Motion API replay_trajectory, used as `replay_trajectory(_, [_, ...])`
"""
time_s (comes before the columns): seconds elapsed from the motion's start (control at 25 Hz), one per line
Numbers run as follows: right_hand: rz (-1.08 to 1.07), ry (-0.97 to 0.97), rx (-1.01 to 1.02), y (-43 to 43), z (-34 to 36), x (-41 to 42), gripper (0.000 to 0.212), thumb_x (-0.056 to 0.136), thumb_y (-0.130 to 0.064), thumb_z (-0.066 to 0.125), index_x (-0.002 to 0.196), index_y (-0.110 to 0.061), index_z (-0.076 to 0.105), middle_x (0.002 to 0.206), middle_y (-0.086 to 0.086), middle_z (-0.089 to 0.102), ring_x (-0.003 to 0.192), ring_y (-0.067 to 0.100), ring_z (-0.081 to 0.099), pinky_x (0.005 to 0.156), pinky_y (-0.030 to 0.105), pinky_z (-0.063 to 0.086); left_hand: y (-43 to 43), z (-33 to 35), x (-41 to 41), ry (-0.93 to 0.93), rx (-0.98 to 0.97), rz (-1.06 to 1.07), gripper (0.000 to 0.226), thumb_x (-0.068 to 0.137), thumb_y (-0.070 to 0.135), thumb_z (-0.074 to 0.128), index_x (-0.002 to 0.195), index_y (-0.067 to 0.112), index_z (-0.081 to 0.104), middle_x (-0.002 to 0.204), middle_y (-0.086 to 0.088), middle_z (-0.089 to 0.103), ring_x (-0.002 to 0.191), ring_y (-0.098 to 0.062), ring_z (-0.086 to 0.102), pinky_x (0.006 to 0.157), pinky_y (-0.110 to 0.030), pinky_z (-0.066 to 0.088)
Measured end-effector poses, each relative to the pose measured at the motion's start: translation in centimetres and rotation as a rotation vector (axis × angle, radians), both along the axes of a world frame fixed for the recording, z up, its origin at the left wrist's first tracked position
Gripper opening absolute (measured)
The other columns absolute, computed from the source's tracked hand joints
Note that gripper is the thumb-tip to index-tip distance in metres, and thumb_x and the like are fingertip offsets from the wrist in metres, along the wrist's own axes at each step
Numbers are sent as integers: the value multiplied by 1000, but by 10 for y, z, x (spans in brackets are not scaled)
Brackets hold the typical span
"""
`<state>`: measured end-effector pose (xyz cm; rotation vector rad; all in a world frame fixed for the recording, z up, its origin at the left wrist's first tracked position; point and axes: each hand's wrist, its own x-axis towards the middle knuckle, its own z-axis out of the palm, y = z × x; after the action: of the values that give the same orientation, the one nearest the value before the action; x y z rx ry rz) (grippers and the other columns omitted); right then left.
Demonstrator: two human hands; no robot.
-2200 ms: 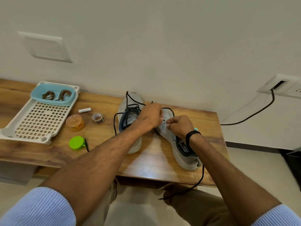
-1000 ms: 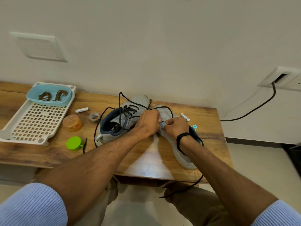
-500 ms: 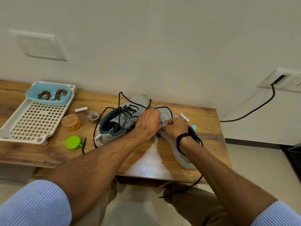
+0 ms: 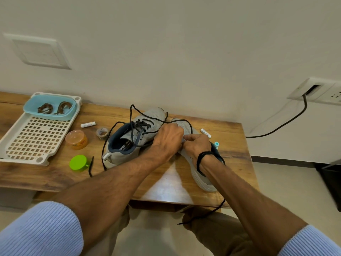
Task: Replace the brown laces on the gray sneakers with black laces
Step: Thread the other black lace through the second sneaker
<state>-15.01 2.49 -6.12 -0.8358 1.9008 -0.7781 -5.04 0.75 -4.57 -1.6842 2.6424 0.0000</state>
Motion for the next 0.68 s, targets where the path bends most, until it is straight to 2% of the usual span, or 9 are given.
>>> replay_trajectory(0.16, [47,29,-30,1,0,-1,17,80,-5,76,97,-11,75,92,3,73,87,15,67,64,24,57,-4,1,0,-71,-14,-60,16,96,13,49,96,7,64,104,-12,62,89,-24,60,70,-33,40])
replay_trajectory(0.28, [57,35,-19,1,0,-2,14,81,-3,74,94,-9,76,85,2,72,76,9,64,63,24,57,-3,-8,-1,-28,2,-78,18,97,15,50,95,7,66,99,-11,61,87,-23,60,69,-32,40])
replay_trajectory(0.36, [53,18,-17,1,2,-3,14,80,-1,74,91,-9,76,82,1,71,72,7,61,60,22,56,-3,-17,2,101,55,-33,16,94,12,55,86,7,68,89,-7,63,76,-20,60,64,-30,46])
replay_trajectory(0.44, [43,-57,-44,2,5,-4,11,79,-2,76,85,-11,74,75,-4,66,68,2,57,50,14,49,-10,-22,8,341,116,65,16,89,8,62,79,9,73,76,-4,68,65,-14,61,64,-30,56])
replay_trajectory(0.48, [50,-96,-72,2,5,-4,12,78,-4,78,84,-12,72,73,-6,65,68,1,57,49,12,47,-14,-22,11,452,138,107,15,88,7,63,82,11,76,75,-4,71,65,-13,64,67,-30,59])
replay_trajectory(0.52, [59,-112,-97,1,6,-5,13,77,-6,79,84,-14,72,73,-7,65,70,1,58,52,14,49,-17,-20,13,523,147,138,14,88,7,65,87,11,78,80,-4,74,71,-13,68,72,-30,60])
replay_trajectory(0.6, [54,-94,-109,-3,3,-7,17,75,-8,81,88,-16,73,81,-6,69,81,8,64,71,25,58,-21,-14,16,572,141,203,13,87,10,69,95,11,78,91,-4,76,84,-15,71,80,-28,59])
replay_trajectory(0.68, [44,-72,-79,-6,0,-7,21,74,-5,80,91,-16,74,93,0,73,93,15,67,84,35,59,-23,-12,22,586,163,252,14,86,12,71,97,12,78,95,-4,76,88,-14,70,79,-24,56])
